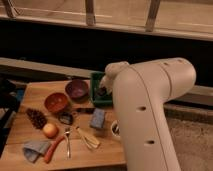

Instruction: Place eraser in purple bowl

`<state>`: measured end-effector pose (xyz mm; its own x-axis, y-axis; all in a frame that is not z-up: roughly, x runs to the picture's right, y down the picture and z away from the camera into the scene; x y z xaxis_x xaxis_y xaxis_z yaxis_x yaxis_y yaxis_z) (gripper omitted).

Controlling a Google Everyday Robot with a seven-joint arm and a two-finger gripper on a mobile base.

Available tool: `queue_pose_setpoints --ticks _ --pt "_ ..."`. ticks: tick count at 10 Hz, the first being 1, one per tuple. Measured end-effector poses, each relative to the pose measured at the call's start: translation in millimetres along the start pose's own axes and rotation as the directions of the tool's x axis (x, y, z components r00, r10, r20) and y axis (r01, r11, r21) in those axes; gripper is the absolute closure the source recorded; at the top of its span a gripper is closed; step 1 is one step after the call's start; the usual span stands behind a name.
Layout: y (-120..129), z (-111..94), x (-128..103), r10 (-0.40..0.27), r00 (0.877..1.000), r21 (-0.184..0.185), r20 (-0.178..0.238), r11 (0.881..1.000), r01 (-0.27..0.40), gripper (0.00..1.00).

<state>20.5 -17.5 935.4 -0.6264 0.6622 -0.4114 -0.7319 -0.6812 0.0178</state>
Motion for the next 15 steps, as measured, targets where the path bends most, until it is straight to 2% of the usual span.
queue_pose_setpoints --ticks 3,5,6,7,9,11,12,13,14,15 --pt "21 -37 -20 -0.016 0.999 -0.081 0.051 0.997 0.020 1.00" --pt "45 -61 -20 -0.056 0.996 -0.147 0.062 0.987 0.065 1.00" --pt "62 -70 -13 -0.081 0.995 -0.196 0.054 0.977 0.090 1.00" --pt "76 -74 -5 -0.102 0.994 -0.239 0.041 0.965 0.109 1.00" --pt "105 -71 18 -0.145 0.989 -0.295 0.002 0.945 0.139 1.00" --pt "130 -63 48 -0.192 0.980 -0.341 -0.053 0.926 0.163 1.00" --pt "142 -60 70 -0.224 0.970 -0.366 -0.089 0.913 0.178 1.00" --pt "149 -58 86 -0.248 0.962 -0.382 -0.113 0.905 0.188 0.96" --pt "154 -55 101 -0.276 0.951 -0.395 -0.138 0.896 0.202 0.86" --pt "155 -52 110 -0.293 0.944 -0.393 -0.151 0.894 0.214 0.76"
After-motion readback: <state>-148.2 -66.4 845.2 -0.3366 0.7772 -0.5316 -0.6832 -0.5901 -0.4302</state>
